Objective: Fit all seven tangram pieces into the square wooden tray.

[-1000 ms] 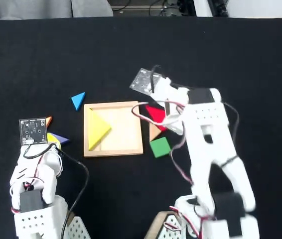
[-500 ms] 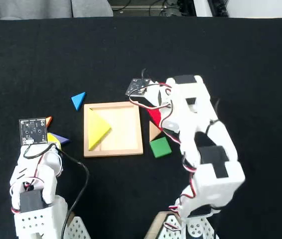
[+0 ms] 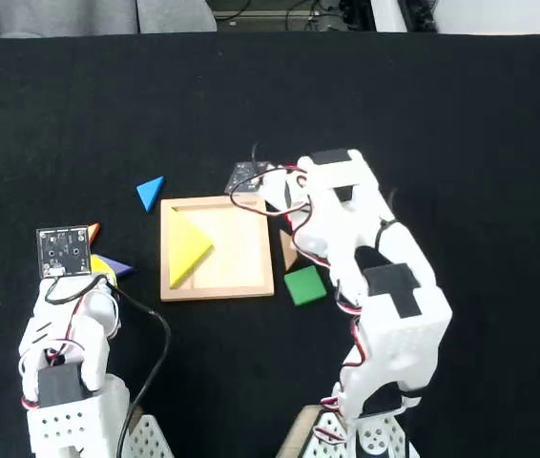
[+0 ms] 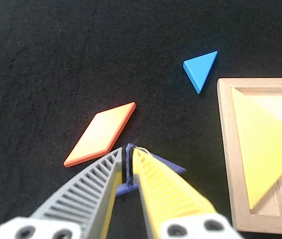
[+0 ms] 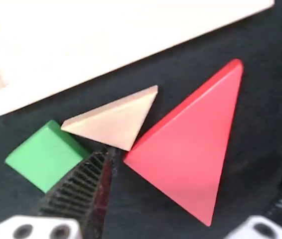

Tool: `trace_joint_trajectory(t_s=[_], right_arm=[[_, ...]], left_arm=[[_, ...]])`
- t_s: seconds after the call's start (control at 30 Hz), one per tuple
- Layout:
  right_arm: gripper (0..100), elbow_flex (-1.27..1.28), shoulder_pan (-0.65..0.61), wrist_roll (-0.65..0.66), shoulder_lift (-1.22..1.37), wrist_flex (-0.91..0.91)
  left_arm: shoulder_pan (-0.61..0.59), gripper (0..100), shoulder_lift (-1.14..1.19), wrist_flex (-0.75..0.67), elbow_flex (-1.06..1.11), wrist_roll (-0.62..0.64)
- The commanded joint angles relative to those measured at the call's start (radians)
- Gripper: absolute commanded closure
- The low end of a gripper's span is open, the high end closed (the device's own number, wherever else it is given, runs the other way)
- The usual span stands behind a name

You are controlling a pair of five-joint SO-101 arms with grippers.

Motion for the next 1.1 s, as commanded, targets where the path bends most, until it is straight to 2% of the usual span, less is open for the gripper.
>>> trace_joint_trajectory(t_s=[0.0, 0.23, 0.4, 0.7, 0.93, 1.07], right_arm=[[51.6, -0.058, -0.011, 0.006, -0.008, -0.02], [63.2, -0.093, 0.018, 0.005, 0.076, -0.023], [69.4, -0.159, 0.018, -0.06, 0.116, 0.009], [69.7, -0.159, 0.018, -0.074, 0.113, 0.038], [70.1, -0.176, 0.018, -0.239, 0.119, 0.031], [70.1, -0.174, 0.018, -0.261, 0.12, 0.037]], left_arm=[[0.008, 95, -0.011, -0.021, 0.019, -0.009], [0.008, 95, -0.011, -0.021, 0.019, -0.009], [0.008, 95, -0.011, -0.021, 0.019, -0.009], [0.008, 95, -0.011, -0.021, 0.019, -0.009], [0.008, 95, -0.011, -0.021, 0.019, -0.009], [0.008, 95, -0.011, -0.021, 0.019, -0.009]])
